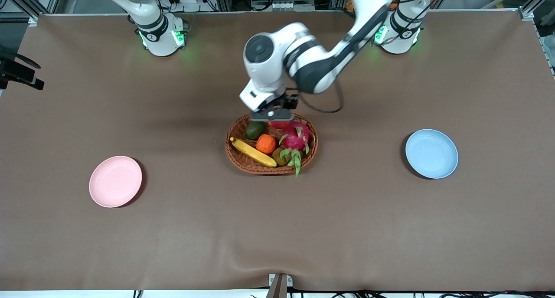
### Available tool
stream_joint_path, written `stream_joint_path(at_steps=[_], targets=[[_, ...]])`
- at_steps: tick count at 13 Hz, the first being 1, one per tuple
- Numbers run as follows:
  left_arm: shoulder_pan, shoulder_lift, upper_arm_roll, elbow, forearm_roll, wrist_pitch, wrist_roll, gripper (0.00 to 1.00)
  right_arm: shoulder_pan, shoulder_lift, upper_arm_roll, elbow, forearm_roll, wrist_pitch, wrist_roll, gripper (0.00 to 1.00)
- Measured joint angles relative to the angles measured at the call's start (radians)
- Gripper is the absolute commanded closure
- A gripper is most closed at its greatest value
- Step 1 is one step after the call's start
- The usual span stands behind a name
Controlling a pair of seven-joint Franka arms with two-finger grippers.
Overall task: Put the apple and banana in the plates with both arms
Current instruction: 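Carry the apple to the blue plate while the right gripper reaches the basket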
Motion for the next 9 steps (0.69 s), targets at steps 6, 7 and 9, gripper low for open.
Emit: stream_joint_path(at_steps=[6,7,9], targets=[[0.383,-0.162,0.012,-0.027,-0.092,-0.233,0.202,1.00,0.059,0.037,0.017,-0.014,-0.012,-0.008,-0.001,0.00],[0.438,-0.155,0.015,-0.041,-0.086,-0.235,0.217,1.00,0.075,0.060,0.019,-0.014,-0.007,-0.007,-0.001,0.00],[0.523,-0.122,0.017,-0.069,-0.028,-0.235,0.222,1.00,0.113,0.106,0.020,-0.014,0.021,-0.005,-0.001,0.00]])
